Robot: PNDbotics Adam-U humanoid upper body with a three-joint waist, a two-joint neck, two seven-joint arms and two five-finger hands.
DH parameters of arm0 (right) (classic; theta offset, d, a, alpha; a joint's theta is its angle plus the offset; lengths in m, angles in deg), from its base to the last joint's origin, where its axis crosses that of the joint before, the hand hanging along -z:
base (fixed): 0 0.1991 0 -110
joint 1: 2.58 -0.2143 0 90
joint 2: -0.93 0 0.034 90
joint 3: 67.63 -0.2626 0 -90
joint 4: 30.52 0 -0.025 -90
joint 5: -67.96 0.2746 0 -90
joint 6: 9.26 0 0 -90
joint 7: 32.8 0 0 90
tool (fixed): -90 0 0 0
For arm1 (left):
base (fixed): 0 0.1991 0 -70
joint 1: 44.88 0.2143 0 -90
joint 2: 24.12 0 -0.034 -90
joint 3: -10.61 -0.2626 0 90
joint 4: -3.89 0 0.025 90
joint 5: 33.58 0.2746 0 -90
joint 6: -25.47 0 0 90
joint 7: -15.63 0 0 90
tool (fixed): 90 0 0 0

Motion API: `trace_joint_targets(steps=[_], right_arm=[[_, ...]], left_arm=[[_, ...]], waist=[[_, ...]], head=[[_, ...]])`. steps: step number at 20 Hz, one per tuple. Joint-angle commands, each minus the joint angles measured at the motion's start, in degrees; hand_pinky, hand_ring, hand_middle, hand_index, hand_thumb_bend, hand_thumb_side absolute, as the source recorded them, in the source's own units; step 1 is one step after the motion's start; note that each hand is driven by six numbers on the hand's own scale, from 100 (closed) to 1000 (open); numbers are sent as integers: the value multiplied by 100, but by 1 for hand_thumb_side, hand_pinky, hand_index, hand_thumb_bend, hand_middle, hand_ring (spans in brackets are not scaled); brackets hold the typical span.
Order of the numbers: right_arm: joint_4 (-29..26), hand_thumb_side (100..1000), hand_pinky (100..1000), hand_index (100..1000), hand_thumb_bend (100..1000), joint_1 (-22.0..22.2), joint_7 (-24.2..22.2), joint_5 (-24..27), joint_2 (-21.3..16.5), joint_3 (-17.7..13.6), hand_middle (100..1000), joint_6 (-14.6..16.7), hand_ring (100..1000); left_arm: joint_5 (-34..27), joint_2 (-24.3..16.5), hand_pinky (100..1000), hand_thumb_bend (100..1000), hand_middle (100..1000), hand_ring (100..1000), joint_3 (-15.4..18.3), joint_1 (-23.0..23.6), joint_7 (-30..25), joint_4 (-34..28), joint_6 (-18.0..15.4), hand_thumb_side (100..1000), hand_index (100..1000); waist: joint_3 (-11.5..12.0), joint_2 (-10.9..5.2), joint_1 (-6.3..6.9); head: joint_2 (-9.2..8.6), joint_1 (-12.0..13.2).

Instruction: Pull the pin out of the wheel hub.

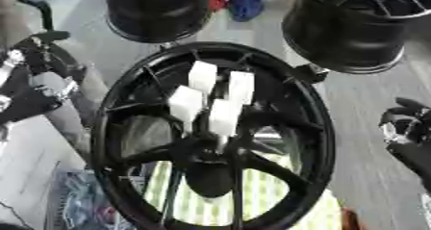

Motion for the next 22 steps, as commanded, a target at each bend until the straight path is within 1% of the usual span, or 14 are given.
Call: trace_joint_targets(steps=[1,7,10,13,16,19,22], right_arm=[[-55,206,673,804,160,-39,-29,-12,-96,-24,653,15,588],[-39,206,673,804,160,-40,-62,-12,-107,4,653,20,589],[-31,205,673,802,161,-37,-69,-11,-113,9,653,22,589],[-19,206,673,802,160,-43,-93,-14,-125,31,653,26,589],[-9,206,673,801,160,-47,-114,-16,-137,51,653,32,589],[6,206,674,800,159,-38,-125,-17,-144,59,653,36,589],[14,206,674,800,160,-37,-133,-19,-156,65,652,41,590]], left_arm=[[49,-619,615,358,605,531,-89,-141,-233,-197,-153,348,876],[39,-1365,659,383,684,619,-406,-477,-747,-313,-466,354,884],[0,-1638,691,398,730,673,-592,-719,-1015,-317,-557,345,885],[43,-1855,708,406,756,699,-892,-1064,-1337,-299,-625,325,881],[126,-1955,715,384,760,701,-1254,-1386,-1764,-300,-715,297,869],[225,-1899,726,358,780,715,-1576,-1674,-2228,-336,-774,288,874],[359,-1804,739,347,801,732,-1824,-1895,-2530,-321,-734,280,879]], waist=[[-27,-75,24],[-110,-79,47],[-148,-82,71],[-184,-87,101],[-220,-96,129],[-249,-109,156],[-259,-122,175]], head=[[-13,16],[-13,51],[-13,63],[-13,81],[-13,83],[-13,79],[-13,73]])
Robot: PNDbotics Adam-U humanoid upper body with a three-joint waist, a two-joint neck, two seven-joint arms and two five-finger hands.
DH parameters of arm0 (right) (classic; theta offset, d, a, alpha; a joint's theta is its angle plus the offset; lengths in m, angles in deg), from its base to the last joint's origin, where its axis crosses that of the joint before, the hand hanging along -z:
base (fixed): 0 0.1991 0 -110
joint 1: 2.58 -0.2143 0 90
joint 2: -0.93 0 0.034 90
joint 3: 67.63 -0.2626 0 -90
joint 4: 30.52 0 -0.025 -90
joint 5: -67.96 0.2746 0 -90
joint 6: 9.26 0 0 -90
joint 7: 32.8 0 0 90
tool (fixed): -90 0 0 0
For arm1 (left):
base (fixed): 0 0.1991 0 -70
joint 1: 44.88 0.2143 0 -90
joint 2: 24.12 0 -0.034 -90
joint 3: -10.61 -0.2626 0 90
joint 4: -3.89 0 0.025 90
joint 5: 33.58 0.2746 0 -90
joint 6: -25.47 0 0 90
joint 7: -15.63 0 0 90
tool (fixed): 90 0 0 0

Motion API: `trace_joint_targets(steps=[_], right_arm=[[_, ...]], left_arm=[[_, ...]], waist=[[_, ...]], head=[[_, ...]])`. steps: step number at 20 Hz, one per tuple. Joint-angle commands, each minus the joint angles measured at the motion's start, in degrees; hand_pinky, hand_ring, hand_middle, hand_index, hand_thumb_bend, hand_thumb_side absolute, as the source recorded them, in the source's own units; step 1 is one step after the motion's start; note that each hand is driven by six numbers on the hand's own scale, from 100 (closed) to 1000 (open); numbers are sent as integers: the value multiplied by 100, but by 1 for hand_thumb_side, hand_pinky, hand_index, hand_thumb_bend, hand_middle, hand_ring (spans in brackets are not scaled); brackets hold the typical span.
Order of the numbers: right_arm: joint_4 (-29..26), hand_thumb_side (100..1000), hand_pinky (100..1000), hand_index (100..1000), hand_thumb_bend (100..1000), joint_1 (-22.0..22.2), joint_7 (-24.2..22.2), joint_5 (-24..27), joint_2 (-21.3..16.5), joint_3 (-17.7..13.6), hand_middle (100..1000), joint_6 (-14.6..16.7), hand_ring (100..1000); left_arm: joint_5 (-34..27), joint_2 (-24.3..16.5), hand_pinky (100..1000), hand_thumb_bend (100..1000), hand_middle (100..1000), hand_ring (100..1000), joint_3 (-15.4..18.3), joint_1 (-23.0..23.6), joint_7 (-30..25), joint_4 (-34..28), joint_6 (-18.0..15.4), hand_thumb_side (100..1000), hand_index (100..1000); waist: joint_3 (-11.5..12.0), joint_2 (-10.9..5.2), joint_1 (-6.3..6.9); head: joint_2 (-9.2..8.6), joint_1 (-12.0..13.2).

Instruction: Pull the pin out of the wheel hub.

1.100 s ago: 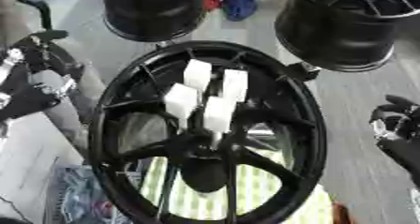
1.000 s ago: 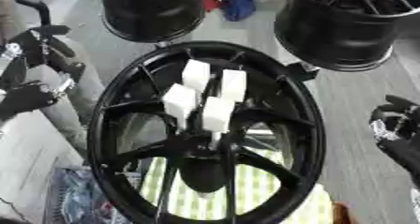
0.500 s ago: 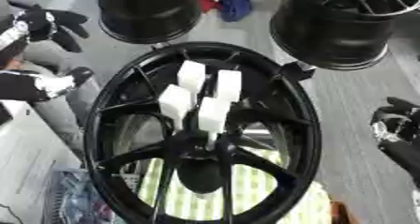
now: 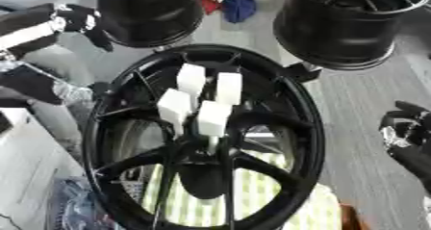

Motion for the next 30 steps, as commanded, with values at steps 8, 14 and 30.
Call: trace_joint_targets(steps=[8,14,30], right_arm=[[-31,208,674,798,159,-27,-41,-18,-154,10,651,18,590],[-30,207,674,796,159,-22,-50,-14,-146,14,649,20,590],[-27,206,674,794,158,-35,-64,-8,-139,13,648,25,590]], left_arm=[[687,248,764,335,830,761,-688,-602,-543,314,75,268,894],[1102,627,788,335,857,801,-931,-834,-437,707,29,264,895],[1536,908,665,304,671,645,-1113,-932,-479,963,-114,235,796]], waist=[[-11,-108,41],[-26,-110,28],[-39,-109,27]], head=[[-13,-14],[-13,12],[-13,16]])
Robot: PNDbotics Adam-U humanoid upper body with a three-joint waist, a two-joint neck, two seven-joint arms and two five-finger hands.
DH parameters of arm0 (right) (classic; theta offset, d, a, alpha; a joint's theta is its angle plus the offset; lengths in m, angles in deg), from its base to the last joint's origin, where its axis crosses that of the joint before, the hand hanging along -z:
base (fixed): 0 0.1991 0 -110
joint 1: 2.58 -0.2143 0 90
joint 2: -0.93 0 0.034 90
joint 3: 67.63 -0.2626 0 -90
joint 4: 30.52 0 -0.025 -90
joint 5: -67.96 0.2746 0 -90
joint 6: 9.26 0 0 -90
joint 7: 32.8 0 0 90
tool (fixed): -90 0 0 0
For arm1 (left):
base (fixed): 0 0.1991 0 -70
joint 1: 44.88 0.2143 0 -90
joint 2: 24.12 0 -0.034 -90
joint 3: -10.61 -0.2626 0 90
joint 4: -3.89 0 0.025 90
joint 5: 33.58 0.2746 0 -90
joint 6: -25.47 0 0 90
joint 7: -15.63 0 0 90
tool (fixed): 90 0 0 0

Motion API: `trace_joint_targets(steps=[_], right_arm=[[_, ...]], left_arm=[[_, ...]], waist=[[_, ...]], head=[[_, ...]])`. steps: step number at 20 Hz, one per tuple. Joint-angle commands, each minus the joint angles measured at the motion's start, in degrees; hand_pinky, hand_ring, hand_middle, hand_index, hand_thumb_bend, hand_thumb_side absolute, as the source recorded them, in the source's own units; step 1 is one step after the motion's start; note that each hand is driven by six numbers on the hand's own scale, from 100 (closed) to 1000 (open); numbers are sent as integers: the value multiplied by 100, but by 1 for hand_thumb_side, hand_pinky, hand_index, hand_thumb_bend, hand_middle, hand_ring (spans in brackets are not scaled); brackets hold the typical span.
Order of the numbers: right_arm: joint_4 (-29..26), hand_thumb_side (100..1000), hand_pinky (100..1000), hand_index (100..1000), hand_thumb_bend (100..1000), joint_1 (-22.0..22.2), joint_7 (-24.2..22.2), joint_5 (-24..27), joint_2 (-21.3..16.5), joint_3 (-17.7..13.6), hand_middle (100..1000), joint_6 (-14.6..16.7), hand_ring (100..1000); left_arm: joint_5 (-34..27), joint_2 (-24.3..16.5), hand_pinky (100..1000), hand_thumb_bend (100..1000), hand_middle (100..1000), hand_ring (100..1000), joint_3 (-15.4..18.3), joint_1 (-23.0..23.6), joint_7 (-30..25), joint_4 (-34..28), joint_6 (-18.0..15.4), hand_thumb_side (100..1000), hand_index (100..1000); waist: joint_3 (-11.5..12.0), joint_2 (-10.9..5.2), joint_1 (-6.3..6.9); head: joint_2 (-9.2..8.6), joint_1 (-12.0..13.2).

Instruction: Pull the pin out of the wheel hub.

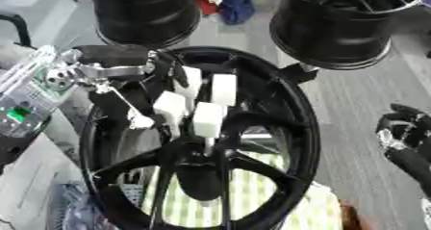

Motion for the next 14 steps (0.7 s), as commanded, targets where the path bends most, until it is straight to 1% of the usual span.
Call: trace_joint_targets(steps=[1,5,8,13,14], right_arm=[[-60,206,674,794,158,-45,-20,-9,-121,-22,648,19,590],[-61,206,674,794,158,-40,-18,-13,-125,-31,648,19,590],[-57,206,674,794,157,-37,-20,-15,-127,-31,648,17,591],[-54,207,675,794,156,-40,-29,-14,-128,-28,648,20,591],[-52,207,675,794,156,-37,-27,-14,-127,-30,648,19,591]], left_arm=[[21,-113,663,302,665,642,20,-65,-126,-92,-18,233,793],[-38,-183,647,295,645,623,35,-20,-307,-280,-48,229,783],[-90,-226,650,291,647,624,55,1,-380,-422,-19,225,783],[-49,-216,645,280,649,620,5,18,-472,-375,27,204,785],[-28,-207,651,272,661,618,-6,20,-479,-338,30,192,790]], waist=[[9,-69,-4],[25,-78,-7],[41,-84,-6],[42,-93,-8],[37,-93,-9]], head=[[-14,8],[-14,0],[-14,1],[-14,-1],[-14,0]])
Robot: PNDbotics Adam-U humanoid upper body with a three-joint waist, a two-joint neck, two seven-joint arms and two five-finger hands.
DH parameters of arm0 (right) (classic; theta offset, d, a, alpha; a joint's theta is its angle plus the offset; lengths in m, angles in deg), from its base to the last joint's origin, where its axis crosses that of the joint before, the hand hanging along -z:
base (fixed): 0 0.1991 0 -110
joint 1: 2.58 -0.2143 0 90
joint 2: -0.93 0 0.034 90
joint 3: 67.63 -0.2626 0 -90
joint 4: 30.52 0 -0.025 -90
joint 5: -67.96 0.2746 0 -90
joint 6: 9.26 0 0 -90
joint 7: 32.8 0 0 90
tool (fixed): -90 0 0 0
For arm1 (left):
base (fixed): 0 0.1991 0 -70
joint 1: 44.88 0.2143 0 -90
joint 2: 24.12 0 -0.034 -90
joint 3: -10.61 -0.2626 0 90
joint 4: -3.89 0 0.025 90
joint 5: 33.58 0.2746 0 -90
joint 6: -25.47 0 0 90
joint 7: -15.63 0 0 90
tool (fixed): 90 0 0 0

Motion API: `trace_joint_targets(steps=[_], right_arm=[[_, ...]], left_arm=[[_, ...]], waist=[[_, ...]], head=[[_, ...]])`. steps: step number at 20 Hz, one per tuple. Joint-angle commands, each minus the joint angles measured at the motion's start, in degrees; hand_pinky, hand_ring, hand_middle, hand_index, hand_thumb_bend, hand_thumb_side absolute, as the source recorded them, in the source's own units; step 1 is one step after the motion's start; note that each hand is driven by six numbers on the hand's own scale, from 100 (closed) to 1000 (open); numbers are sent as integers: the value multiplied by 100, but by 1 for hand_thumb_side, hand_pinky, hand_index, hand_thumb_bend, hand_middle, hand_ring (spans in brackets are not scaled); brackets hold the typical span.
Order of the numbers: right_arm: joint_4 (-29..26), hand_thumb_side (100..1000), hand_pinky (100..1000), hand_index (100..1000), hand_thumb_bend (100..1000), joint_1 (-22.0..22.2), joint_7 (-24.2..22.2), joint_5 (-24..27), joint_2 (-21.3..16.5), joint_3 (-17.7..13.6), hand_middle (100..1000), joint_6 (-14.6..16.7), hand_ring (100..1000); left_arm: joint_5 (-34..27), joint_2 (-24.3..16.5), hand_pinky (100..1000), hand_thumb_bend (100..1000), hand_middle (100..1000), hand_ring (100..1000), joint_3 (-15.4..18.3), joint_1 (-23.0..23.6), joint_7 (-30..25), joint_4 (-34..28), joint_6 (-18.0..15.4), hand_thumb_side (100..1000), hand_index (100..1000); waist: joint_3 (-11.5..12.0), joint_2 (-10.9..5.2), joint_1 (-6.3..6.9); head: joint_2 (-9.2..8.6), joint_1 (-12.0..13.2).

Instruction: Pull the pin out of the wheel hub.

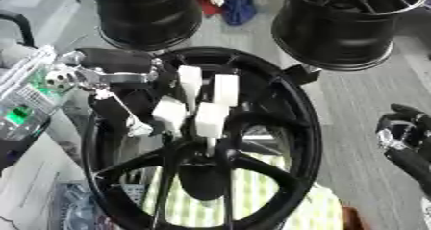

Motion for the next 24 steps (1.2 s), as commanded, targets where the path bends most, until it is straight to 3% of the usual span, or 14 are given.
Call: trace_joint_targets(steps=[1,11,24], right_arm=[[-53,207,675,794,156,-35,-16,-14,-126,-29,648,11,591],[-48,207,675,794,153,-37,-15,-13,-117,-30,648,10,591],[-39,207,676,795,153,-34,-8,-12,-117,-40,648,13,592]], left_arm=[[51,-165,655,272,668,618,-7,-45,-51,30,4,191,794],[210,-53,645,289,686,610,-58,2,17,377,-24,200,804],[-283,-69,477,100,412,396,35,22,547,303,224,100,571]], waist=[[-9,-73,-8],[-35,-54,1],[-22,-69,2]], head=[[-14,2],[-14,-17],[-14,-21]])
